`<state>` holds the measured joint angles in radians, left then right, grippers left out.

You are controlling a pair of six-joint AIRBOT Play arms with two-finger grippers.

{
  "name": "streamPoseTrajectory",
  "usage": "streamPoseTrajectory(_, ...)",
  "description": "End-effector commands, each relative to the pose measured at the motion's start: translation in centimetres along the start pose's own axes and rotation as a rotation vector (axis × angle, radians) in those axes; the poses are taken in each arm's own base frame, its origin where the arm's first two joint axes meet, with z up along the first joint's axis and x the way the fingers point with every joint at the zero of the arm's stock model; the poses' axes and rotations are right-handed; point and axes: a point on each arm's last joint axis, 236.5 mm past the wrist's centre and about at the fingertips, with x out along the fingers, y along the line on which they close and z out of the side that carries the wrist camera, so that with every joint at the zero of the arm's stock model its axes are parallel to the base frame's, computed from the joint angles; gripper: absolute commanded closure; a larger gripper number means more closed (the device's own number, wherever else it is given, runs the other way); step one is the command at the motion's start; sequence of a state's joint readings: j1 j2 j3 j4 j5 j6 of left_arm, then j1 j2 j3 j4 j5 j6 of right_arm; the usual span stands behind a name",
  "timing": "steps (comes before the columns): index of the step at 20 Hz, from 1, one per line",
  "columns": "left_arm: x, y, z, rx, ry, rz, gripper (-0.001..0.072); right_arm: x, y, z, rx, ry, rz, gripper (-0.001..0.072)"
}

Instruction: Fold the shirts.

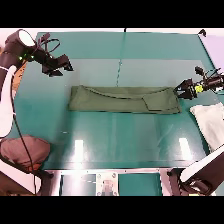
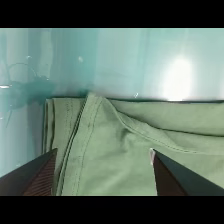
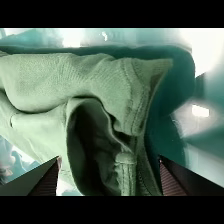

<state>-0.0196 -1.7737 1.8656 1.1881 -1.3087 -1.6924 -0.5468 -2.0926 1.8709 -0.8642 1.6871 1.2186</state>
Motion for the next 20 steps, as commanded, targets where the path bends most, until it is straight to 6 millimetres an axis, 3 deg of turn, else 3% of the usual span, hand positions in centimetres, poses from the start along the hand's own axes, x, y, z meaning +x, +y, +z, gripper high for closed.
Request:
streamPoseTrajectory(1,0.0,0.0,0.2,0.0,-0.01,-0.001,0.0044,0.1,0.0,-0.3,0.001,0.012,0.003,0.0011)
streamPoseTrajectory(4,0.0,0.0,0.3,0.001,-0.011,-0.001,0.0044,1.1,-0.7,-0.9,0.009,0.029,0.004,0.0011)
streamPoseTrajectory(9,0.0,0.0,0.3,0.0,-0.01,-0.001,0.0044,3.5,-4.2,-0.5,0.047,-0.019,-0.065,0.0011)
streamPoseTrajectory(13,0.0,0.0,0.2,-0.001,-0.01,-0.002,0.0044,4.8,-3.9,-1.3,0.043,0.022,-0.07,0.0021)
streamPoseTrajectory(14,0.0,0.0,0.2,0.0,-0.009,-0.002,0.0044,5.0,-3.9,-1.3,0.039,0.027,-0.075,0.0053)
streamPoseTrajectory(15,0.0,-0.1,0.2,-0.001,-0.009,-0.002,0.0044,5.2,-3.5,-1.5,0.034,0.037,-0.073,0.0305)
streamPoseTrajectory(16,0.0,-0.1,0.2,-0.002,-0.009,-0.006,0.0044,5.5,-3.2,-1.6,0.03,0.049,-0.073,0.046)
streamPoseTrajectory(17,0.0,-0.4,0.2,-0.004,-0.008,-0.017,0.0045,5.8,-2.8,-1.7,0.023,0.058,-0.072,0.047)
streamPoseTrajectory(18,0.0,-0.7,0.2,-0.008,-0.006,-0.03,0.0045,6.1,-2.6,-1.7,0.017,0.064,-0.071,0.0619)
streamPoseTrajectory(19,0.0,-1.1,0.1,-0.012,-0.004,-0.046,0.0046,6.2,-2.4,-1.7,0.013,0.066,-0.071,0.0693)
streamPoseTrajectory(20,0.0,-1.5,0.1,-0.016,-0.002,-0.062,0.0179,6.2,-2.3,-1.6,0.01,0.066,-0.072,0.0694)
